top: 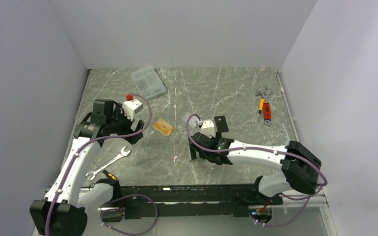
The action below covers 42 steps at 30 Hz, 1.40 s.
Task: Put the credit cards into the card holder
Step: Open the card holder at the center of the board.
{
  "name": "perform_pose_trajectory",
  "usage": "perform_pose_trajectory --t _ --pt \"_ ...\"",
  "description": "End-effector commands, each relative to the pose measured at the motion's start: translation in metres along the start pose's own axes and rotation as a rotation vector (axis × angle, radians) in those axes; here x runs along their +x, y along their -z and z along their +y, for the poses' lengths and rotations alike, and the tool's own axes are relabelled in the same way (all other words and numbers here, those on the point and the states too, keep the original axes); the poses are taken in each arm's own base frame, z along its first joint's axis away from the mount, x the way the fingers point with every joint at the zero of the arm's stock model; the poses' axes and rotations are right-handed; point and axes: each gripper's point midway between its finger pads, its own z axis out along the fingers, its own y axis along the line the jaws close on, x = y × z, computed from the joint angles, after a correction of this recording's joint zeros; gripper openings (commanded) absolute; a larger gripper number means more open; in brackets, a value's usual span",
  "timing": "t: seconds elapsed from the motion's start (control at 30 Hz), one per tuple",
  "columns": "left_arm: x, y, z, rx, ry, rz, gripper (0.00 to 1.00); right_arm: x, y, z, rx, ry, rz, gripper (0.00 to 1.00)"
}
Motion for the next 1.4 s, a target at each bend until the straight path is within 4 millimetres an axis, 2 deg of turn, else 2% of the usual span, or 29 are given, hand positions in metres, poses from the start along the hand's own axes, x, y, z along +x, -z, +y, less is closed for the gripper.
perform_pose_trajectory --t 0.0,0.17,0.33,0.43,0.57,0.7,0.8,1.07,1.23,1.37 --pt "-0.026 -0.001 -0.022 0.058 -0.025 -0.093 0.98 -0.014 -0.003 0.010 -0.007 -0.061 -0.052 1.00" --pt "-0.045 -0.022 -0.058 0.152 0.014 -0.098 0.98 -0.019 -0.005 0.017 -0.059 -0.091 -0.069 0.99" --pt "-0.068 -0.051 -0.081 0.214 0.102 -0.076 0.98 -0.025 -0.017 0.016 -0.069 -0.127 -0.062 0.95" --pt "-0.074 -0.067 -0.096 0.265 0.173 -0.081 0.98 -0.023 -0.025 0.016 -0.085 -0.143 -0.043 0.91" --pt "-0.062 -0.090 -0.119 0.336 0.227 -0.010 0.98 -0.019 -0.033 0.017 -0.116 -0.170 -0.018 0.86" --pt "-0.048 -0.104 -0.142 0.384 0.233 0.063 0.98 -0.005 -0.041 0.015 -0.126 -0.184 0.018 0.81" --pt "-0.044 -0.114 -0.150 0.387 0.219 0.109 0.98 0.005 -0.045 0.010 -0.117 -0.203 0.034 0.78" --pt "-0.023 -0.148 -0.169 0.444 0.256 0.211 0.98 0.023 -0.050 -0.011 -0.136 -0.318 0.061 0.63" --pt "-0.017 -0.163 -0.183 0.490 0.296 0.236 0.98 0.027 -0.047 -0.014 -0.173 -0.374 0.058 0.52" --pt "-0.013 -0.171 -0.194 0.511 0.309 0.256 0.98 0.039 -0.046 -0.017 -0.183 -0.414 0.089 0.44"
